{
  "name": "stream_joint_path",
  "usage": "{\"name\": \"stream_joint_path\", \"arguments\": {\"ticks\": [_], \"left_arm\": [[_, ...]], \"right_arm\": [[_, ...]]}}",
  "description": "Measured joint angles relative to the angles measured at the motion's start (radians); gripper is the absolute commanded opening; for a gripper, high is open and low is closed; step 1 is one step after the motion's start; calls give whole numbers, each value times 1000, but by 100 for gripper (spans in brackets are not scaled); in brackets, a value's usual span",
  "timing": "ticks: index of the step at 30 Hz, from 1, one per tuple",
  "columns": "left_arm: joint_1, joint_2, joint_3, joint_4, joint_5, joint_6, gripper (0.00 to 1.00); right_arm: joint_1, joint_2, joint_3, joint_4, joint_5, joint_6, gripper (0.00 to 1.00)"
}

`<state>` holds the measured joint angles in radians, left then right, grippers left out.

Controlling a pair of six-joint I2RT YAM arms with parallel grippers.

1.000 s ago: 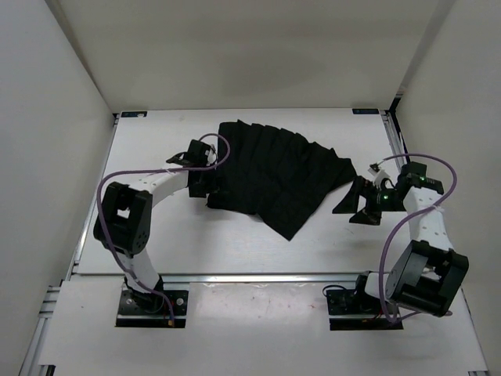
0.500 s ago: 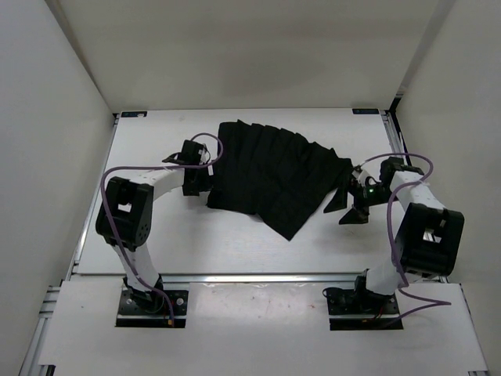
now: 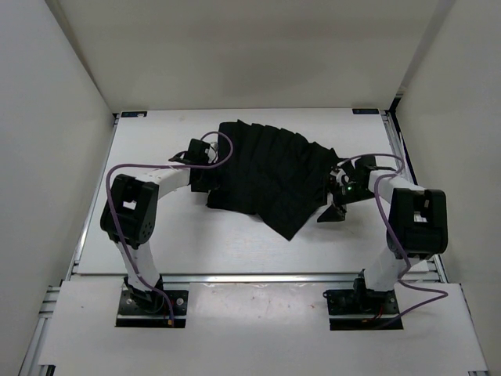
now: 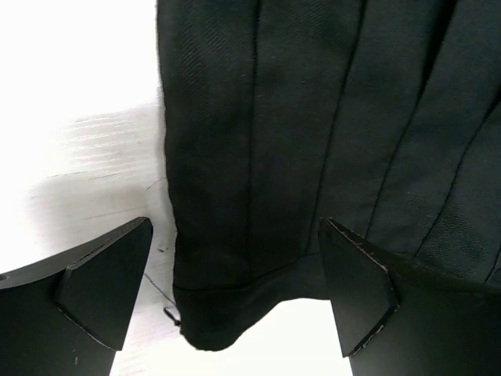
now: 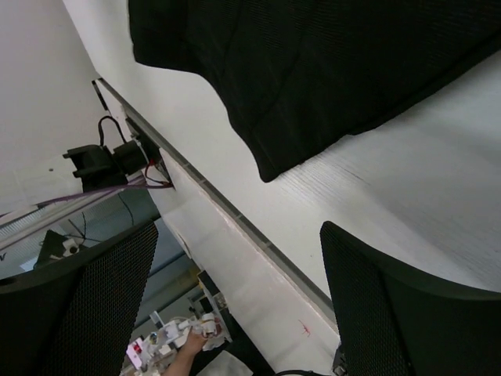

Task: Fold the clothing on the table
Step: Flatten the skirt out

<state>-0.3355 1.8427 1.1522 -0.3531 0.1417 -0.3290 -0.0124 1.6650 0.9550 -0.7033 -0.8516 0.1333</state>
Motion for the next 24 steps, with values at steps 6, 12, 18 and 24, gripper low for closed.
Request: {"name": "stream_joint_path", "arguments": {"ticks": [6,12,18,24], "left_arm": [[-11,3,0,10,12,13,94],[-7,4,-13,22,16,21,78],[16,0,-32,47,34,16,66],[19,0,-34,48,35,14,64]], "right_arm": [[29,55,-30,43,16,20,89],[107,124,-16,93,32,58,83],[127,174,35,139,68,95,55],[144,174,36,187,126,147,10]]}}
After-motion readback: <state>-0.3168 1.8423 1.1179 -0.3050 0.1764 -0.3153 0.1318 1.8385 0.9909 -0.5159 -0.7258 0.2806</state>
